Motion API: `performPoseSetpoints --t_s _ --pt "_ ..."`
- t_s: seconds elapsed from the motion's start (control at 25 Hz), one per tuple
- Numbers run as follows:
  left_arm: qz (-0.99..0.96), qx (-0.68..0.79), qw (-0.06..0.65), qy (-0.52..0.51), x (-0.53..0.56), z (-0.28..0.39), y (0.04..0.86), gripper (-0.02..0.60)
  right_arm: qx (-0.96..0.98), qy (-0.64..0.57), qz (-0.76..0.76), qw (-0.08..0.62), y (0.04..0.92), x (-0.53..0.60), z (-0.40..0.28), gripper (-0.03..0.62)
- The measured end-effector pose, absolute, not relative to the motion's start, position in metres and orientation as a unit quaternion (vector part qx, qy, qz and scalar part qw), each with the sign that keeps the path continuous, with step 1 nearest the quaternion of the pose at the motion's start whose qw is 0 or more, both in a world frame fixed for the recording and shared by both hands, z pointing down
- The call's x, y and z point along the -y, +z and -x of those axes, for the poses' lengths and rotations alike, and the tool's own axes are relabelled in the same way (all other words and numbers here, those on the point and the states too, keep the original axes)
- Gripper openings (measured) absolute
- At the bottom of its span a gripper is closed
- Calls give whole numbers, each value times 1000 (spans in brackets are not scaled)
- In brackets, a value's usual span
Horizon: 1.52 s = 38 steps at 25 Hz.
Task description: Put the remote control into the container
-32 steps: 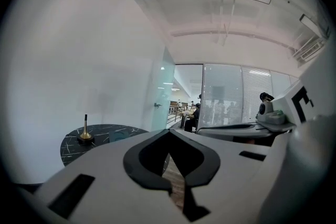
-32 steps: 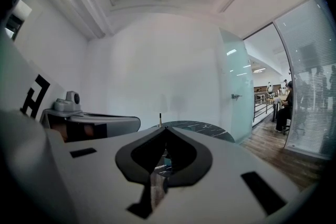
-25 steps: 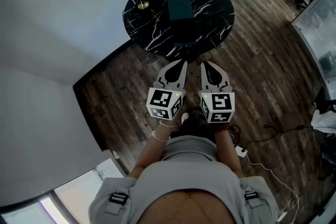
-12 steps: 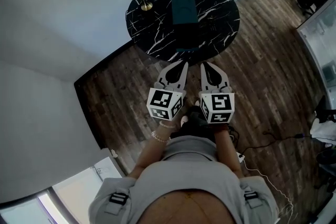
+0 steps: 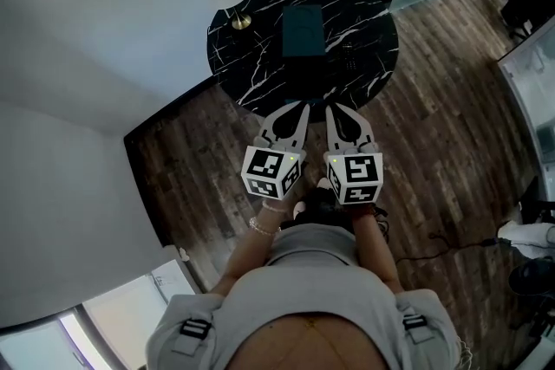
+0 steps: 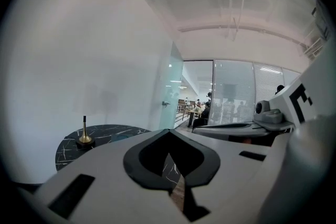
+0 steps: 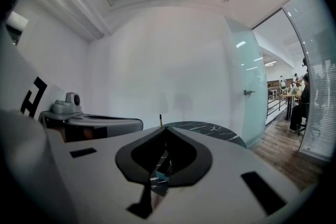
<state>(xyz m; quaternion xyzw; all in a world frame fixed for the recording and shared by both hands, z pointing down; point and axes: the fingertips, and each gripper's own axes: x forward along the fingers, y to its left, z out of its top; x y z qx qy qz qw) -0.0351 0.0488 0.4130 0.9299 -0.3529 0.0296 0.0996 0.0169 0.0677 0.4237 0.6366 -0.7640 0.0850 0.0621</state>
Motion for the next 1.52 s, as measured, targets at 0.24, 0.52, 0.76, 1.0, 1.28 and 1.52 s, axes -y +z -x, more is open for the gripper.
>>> performPoseSetpoints --t_s 0.24,0.52,0.76,1.0,1.28,1.52 --pt "-924 368 96 32 -33 14 411 2 781 83 -616 62 422 -48 -33 11" --pt "-916 389 96 35 -26 3 415 2 793 82 -600 64 425 -38 -46 11" --pt "-916 388 95 38 -23 -6 416 2 795 83 -597 66 427 -35 -53 11" --pt "-920 378 98 44 -15 -14 421 2 786 88 -608 62 430 -30 -63 11" --pt "-927 359 96 45 7 -22 421 2 774 89 -623 65 430 -11 -69 11" --pt "-932 345 104 45 33 -20 419 2 763 95 -635 74 435 12 -68 11"
